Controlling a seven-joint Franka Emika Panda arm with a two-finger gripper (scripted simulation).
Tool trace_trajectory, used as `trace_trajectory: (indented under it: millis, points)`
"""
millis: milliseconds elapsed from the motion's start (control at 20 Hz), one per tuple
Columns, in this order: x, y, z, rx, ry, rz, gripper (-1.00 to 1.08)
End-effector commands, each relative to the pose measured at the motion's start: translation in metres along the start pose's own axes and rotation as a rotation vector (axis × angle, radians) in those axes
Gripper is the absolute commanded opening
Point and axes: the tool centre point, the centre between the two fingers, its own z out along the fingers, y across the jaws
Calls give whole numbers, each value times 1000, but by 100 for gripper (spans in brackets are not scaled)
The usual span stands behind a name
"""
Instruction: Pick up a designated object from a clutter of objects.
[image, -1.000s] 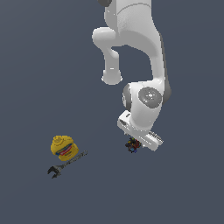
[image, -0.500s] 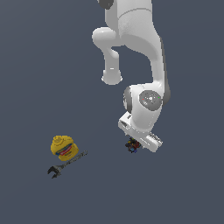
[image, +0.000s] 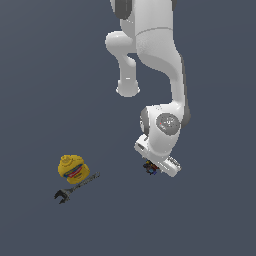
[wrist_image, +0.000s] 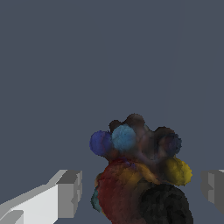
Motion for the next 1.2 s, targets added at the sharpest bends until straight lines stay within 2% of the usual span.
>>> trace_trajectory:
  millis: [0, 150, 200, 650, 1150]
  points:
    - [0, -1, 8, 1, 1, 1, 100]
    - [1, -1, 10, 1, 1, 1, 100]
    - [1, -1, 10, 1, 1, 1, -100]
    - [1, -1, 10, 1, 1, 1, -100]
    - [13, 1, -22, 8, 5, 1, -100]
